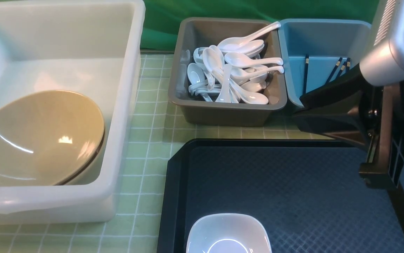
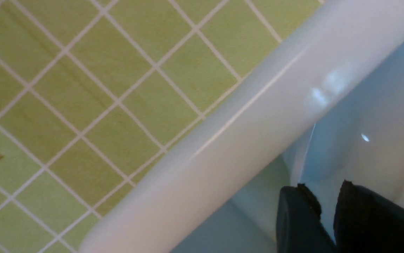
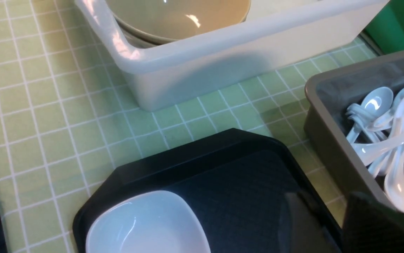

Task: On green table put chopsticks spoon bowls plates into blue grey white boxes.
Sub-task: 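Place the white bowl into the white bin with the other dishes with the left gripper, then grasp the small white bowl on the black tray by its rim with the left gripper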

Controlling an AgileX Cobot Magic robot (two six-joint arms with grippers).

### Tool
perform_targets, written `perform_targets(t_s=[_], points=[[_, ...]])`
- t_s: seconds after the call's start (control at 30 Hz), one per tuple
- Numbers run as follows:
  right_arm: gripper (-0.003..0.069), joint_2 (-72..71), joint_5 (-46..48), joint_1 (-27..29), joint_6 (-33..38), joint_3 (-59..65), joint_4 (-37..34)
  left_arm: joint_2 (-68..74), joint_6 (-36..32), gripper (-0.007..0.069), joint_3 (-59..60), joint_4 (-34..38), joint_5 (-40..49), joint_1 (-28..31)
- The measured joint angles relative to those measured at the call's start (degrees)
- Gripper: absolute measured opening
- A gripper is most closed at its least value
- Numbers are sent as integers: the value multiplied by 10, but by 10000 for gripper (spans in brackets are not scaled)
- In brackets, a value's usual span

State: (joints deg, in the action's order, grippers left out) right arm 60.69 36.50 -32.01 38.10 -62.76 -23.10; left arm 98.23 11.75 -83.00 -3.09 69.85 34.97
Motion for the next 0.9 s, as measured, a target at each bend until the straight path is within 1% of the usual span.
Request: perform_targets(t_s=[0.1,0.13,0.17,0.23,0.27,0.3,0.33,0.37,0.43,0.5,0.53,0.57,0.6,0.67,0.7,0.73,0.77,0.8,0.83,0.87,0.9], points=[[201,0,1,0,-5,0,0,0,39,290,0,-38,2,-13],[202,0,3,0,-5,0,0,-1,46,344,0,-49,2,-21],[202,0,4,0,-5,0,0,-1,48,353,0,-50,2,-22],[205,-6,18,0,-5,0,0,-14,55,470,0,-56,2,-34],[205,-8,19,0,-5,0,0,-16,55,477,0,-56,2,-35],[206,-16,29,0,-5,0,3,-34,50,529,0,-47,2,-41],[207,-17,31,0,-5,0,4,-40,49,533,0,-42,2,-42],[209,-28,41,0,-5,0,8,-65,36,565,0,-18,2,-52],[211,-38,51,0,-7,0,14,-94,12,582,0,19,4,-68],[216,-63,76,0,-17,0,24,-145,-71,594,0,115,6,-136],[216,-65,76,0,-17,0,25,-147,-79,595,0,123,6,-136],[217,-74,88,0,-21,-1,26,-162,-137,594,0,173,4,-190],[218,-81,98,0,-22,-1,26,-168,-182,593,0,206,4,-228],[220,-87,112,0,-24,-1,27,-168,-253,591,0,252,4,-284],[221,-88,115,0,-25,-1,27,-166,-278,591,0,266,4,-308],[223,-91,127,0,-34,-1,27,-155,-339,588,0,296,6,-381],[224,-91,127,0,-35,-1,27,-152,-344,588,0,299,6,-389],[225,-92,137,0,-40,-1,27,-135,-380,578,0,311,6,-446],[226,-92,144,0,-43,-1,27,-123,-399,571,0,313,6,-485],[227,-92,149,0,-47,-1,27,-109,-417,571,0,313,6,-507],[227,-92,153,0,-50,-1,27,-90,-436,571,0,310,6,-544]])
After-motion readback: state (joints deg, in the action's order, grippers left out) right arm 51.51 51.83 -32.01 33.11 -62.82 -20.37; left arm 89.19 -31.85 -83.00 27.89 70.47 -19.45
